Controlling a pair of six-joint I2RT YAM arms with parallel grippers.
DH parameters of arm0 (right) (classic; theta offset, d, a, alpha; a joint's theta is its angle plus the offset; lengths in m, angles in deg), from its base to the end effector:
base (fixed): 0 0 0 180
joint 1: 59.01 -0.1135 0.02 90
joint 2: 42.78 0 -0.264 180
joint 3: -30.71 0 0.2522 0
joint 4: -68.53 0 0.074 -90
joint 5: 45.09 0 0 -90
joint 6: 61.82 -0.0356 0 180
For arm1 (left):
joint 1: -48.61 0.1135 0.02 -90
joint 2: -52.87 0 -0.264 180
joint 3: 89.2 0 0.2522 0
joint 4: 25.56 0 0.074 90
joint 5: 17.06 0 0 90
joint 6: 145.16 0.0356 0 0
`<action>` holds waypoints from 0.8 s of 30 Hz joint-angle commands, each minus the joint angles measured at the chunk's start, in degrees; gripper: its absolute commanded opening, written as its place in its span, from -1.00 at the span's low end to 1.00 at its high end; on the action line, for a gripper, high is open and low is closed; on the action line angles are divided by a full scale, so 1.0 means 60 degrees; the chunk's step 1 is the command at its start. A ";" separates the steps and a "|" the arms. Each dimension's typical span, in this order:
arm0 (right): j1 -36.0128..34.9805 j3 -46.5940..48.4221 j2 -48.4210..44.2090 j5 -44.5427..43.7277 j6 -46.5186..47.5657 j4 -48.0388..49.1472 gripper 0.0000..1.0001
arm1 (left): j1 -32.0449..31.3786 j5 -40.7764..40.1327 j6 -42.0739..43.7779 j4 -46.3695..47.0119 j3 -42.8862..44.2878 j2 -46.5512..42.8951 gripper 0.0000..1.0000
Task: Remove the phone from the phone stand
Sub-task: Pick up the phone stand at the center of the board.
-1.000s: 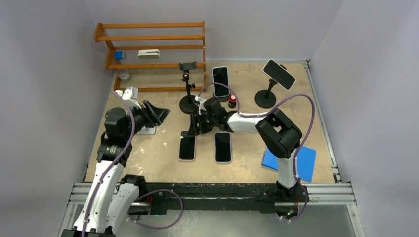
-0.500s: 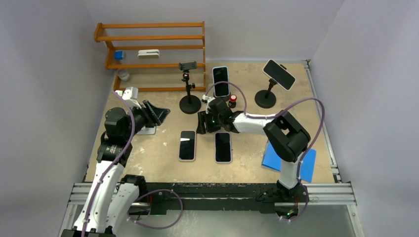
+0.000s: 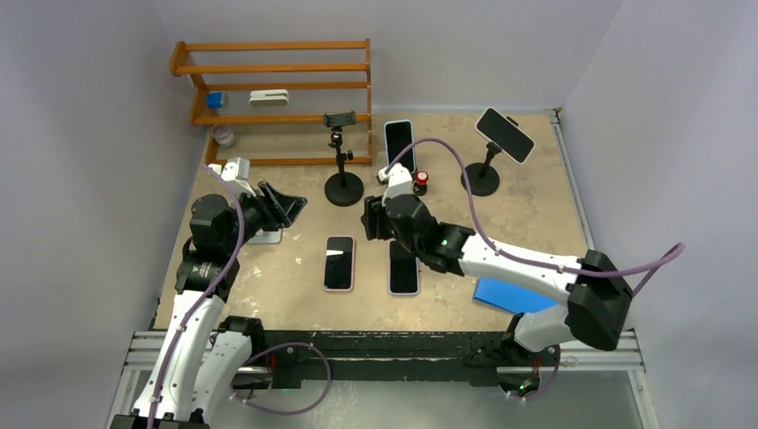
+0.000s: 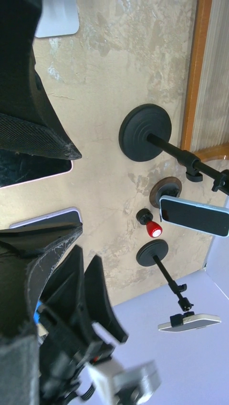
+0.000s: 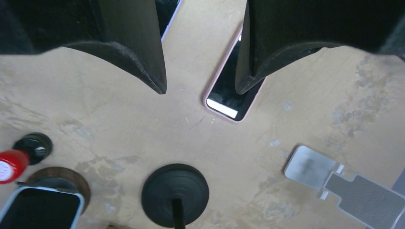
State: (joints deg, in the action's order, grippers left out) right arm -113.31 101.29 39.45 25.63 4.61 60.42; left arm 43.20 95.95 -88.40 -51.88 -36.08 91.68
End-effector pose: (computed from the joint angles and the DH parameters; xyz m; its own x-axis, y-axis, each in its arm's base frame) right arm 0.2036 0.2632 0.2878 -0.4148 0.0695 -0.9072 -0.4575 0.8459 0.2740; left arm 0.1611 -0.0292 0.3191 -0.4295 -0.4661 -0.7735 0.2774 0.7470 -0.6042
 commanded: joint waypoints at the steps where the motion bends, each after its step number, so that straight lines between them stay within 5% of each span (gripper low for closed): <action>1: -0.0396 -0.0739 -0.1006 -0.3562 -0.0169 0.0312 0.16 | -0.0065 -0.0428 0.0099 0.0042 -0.0011 -0.0008 -0.04; 3: -0.0387 -0.1303 -0.1735 -0.3546 -0.0234 0.0808 0.23 | -0.0080 -0.0942 -0.0003 -0.0145 0.0016 -0.0009 -0.04; 7: -0.0375 -0.2687 -0.3388 -0.3479 -0.0411 0.2474 0.96 | -0.0080 -0.2467 -0.0294 -0.1054 0.0089 -0.0147 -0.01; 15: -0.0368 -0.4142 -0.4815 -0.2385 -0.0351 0.4736 0.97 | -0.0080 -0.5214 -0.0686 -0.3392 0.0288 -0.0671 0.33; 24: -0.0368 -0.4160 -0.4908 -0.0302 -0.0094 0.5043 0.97 | 0.0549 -0.4251 -0.2339 -0.3600 -0.0351 0.0717 0.41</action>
State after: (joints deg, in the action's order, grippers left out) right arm -115.35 75.69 11.11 18.30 3.32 86.21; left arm 43.73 69.06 -96.33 -73.12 -36.19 94.54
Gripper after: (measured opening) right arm 0.985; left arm 0.703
